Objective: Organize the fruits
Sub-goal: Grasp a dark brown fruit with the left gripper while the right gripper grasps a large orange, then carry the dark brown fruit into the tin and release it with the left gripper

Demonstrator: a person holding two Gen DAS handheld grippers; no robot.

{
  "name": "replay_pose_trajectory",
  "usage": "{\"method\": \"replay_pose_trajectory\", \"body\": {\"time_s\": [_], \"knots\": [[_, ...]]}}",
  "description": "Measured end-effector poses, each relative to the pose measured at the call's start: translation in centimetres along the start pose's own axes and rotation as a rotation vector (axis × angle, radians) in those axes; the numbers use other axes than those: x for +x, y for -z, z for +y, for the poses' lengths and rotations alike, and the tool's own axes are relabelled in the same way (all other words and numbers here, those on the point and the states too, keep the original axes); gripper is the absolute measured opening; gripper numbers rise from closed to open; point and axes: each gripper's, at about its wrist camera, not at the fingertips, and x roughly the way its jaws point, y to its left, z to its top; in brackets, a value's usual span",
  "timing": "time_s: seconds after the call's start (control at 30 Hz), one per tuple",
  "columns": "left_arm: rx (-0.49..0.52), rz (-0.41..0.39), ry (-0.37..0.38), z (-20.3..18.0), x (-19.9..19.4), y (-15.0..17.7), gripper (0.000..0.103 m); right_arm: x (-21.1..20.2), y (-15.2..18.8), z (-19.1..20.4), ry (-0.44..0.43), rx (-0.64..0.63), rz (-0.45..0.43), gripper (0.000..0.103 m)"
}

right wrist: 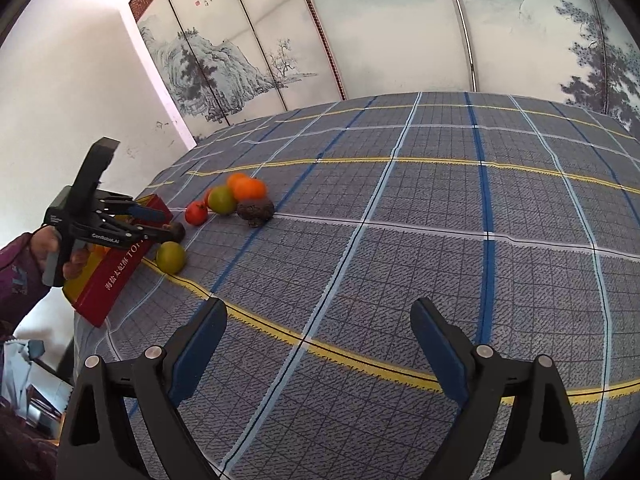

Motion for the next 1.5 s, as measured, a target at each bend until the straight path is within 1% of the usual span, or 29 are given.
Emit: {"method": "replay_pose_trajectory", "body": {"time_s": [0.03,0.07,0.1,0.13,0.2,0.27,0.37,0.43,0.5,0.57,0.6,0.63,0.67,0.73,0.77,0.87,0.9,0.97,1.03,1.1,1.13,1.23,1.27,1.3,1.33,1.4,1.43,1.5], "knots": [[0.020,-0.002,-0.033,-0.4,0.2,0.1,0.042,0.0,0.0,0.0,0.000,0.000,0.000,0.094],[0.037,-0.015,-0.037,-0.8,0.1,0.2,0.040,0.0,0.0,0.0,-0.001,0.000,0.001,0.094],[0.027,-0.015,-0.030,-0.9,0.1,0.3,0.040,0.1,0.0,0.0,0.000,0.001,0.002,0.094],[0.006,-0.026,-0.042,-0.9,0.0,0.5,0.040,0.1,0.0,-0.1,0.001,0.002,0.005,0.094],[-0.040,-0.057,-0.061,-0.8,-0.7,0.9,0.040,0.3,0.0,0.0,0.005,0.001,0.013,0.094],[-0.125,-0.114,-0.089,-0.4,-2.7,1.6,0.040,0.3,0.0,0.1,0.007,-0.004,0.012,0.094],[-0.236,-0.188,-0.078,-0.5,-6.3,3.0,0.040,0.4,-0.1,0.4,0.001,-0.023,0.014,0.094],[-0.271,-0.232,-0.088,-1.1,-8.8,4.3,0.040,0.8,-0.6,1.2,-0.033,-0.065,0.034,0.094],[-0.292,-0.255,-0.089,-1.8,-10.4,5.5,0.040,1.3,-2.0,2.7,-0.064,-0.136,0.039,0.090],[-0.321,-0.278,-0.061,-2.4,-12.1,7.2,0.040,2.0,-4.2,4.6,-0.111,-0.237,0.034,0.083],[-0.332,-0.287,-0.052,-2.7,-12.6,7.7,0.040,2.5,-5.1,5.5,-0.121,-0.297,0.035,0.080],[-0.344,-0.296,-0.043,-3.0,-13.3,8.6,0.040,3.4,-6.0,6.4,-0.120,-0.360,0.046,0.073],[-0.351,-0.299,-0.042,-3.2,-13.7,9.1,0.040,5.0,-7.3,7.2,-0.126,-0.424,0.078,0.061],[-0.363,-0.300,-0.057,-3.7,-14.4,10.2,0.040,7.0,-9.0,7.8,-0.149,-0.474,0.122,0.049],[-0.370,-0.300,-0.065,-3.9,-14.8,10.9,0.040,8.3,-9.9,8.2,-0.162,-0.503,0.150,0.049],[-0.396,-0.292,-0.072,-3.8,-15.3,12.4,0.040,11.3,-11.5,9.6,-0.150,-0.601,0.221,0.049],[-0.412,-0.288,-0.067,-3.7,-15.5,13.0,0.040,11.9,-11.7,9.8,-0.150,-0.618,0.240,0.049],[-0.440,-0.282,-0.063,-3.4,-15.6,13.8,0.040,13.7,-12.0,10.6,-0.105,-0.674,0.272,0.049],[-0.458,-0.274,-0.060,-3.1,-15.5,14.2,0.040,15.6,-12.0,10.9,-0.112,-0.700,0.344,0.049],[-0.477,-0.271,-0.056,-2.9,-15.5,14.6,0.040,16.7,-11.9,11.1,-0.089,-0.730,0.379,0.049],[-0.481,-0.272,-0.057,-2.9,-15.5,14.8,0.040,17.2,-11.8,11.1,-0.087,-0.740,0.396,0.049],[-0.494,-0.272,-0.059,-2.9,-15.4,14.9,0.040,18.2,-12.1,11.1,-0.108,-0.731,0.407,0.049],[-0.499,-0.272,-0.054,-2.9,-15.3,14.9,0.040,18.6,-12.2,11.0,-0.111,-0.726,0.415,0.040],[-0.506,-0.273,-0.049,-2.8,-15.3,14.9,0.040,18.8,-12.2,11.0,-0.109,-0.724,0.424,0.034],[-0.515,-0.275,-0.045,-2.7,-15.2,15.1,0.040,18.6,-12.2,11.0,-0.105,-0.716,0.417,0.034],[-0.529,-0.277,-0.036,-2.7,-15.2,15.3,0.040,18.1,-12.3,10.9,-0.081,-0.693,0.385,0.034],[-0.539,-0.284,-0.036,-2.5,-15.3,15.5,0.040,17.3,-12.4,10.4,-0.072,-0.660,0.357,0.034],[-0.543,-0.294,-0.051,-2.4,-15.5,15.8,0.040,14.8,-12.6,8.6,-0.071,-0.551,0.287,0.034]]}}
